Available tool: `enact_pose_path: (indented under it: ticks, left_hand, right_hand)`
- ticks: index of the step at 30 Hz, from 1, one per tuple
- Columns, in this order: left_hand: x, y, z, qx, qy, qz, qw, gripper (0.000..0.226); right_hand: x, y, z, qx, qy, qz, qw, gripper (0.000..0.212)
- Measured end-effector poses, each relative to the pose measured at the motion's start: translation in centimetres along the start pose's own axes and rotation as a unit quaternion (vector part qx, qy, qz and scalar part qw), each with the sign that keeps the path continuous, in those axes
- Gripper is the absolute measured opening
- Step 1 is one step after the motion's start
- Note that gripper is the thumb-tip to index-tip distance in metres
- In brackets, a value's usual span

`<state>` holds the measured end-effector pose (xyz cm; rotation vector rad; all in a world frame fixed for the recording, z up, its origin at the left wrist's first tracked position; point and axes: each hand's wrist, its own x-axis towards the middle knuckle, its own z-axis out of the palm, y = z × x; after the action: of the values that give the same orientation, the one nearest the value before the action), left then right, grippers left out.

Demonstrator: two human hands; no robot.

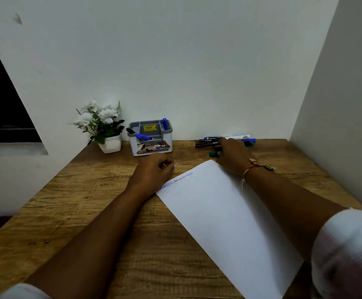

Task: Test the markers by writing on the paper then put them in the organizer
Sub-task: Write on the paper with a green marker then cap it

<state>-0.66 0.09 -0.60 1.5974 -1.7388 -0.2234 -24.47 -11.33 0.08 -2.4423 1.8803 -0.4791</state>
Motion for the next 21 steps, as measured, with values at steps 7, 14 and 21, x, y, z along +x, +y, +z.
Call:
enact_pose_path:
  ticks: [7,14,21]
  left_hand:
    - [-0.2,0.2,-0.1,-0.026,-0.001,0.008,1.0,0.002]
    - [-0.3,0.5,-0.2,-0.025,0.009,0.017,0.999,0.01]
    - [-0.5,1.5,-0.1,-0.094,0.028,0.018,0.995,0.037]
  right_hand:
    - [-0.3,0.6,0.0,-0.035,0.004,-0.023,0.999,0.029]
    - [-1.5,-1.2,-2.0,0.007,0.072,-0.063,0.995,0.023]
    - [-6.0,-6.3,-5.5,0.145,0.093,-0.152,0.973,0.021]
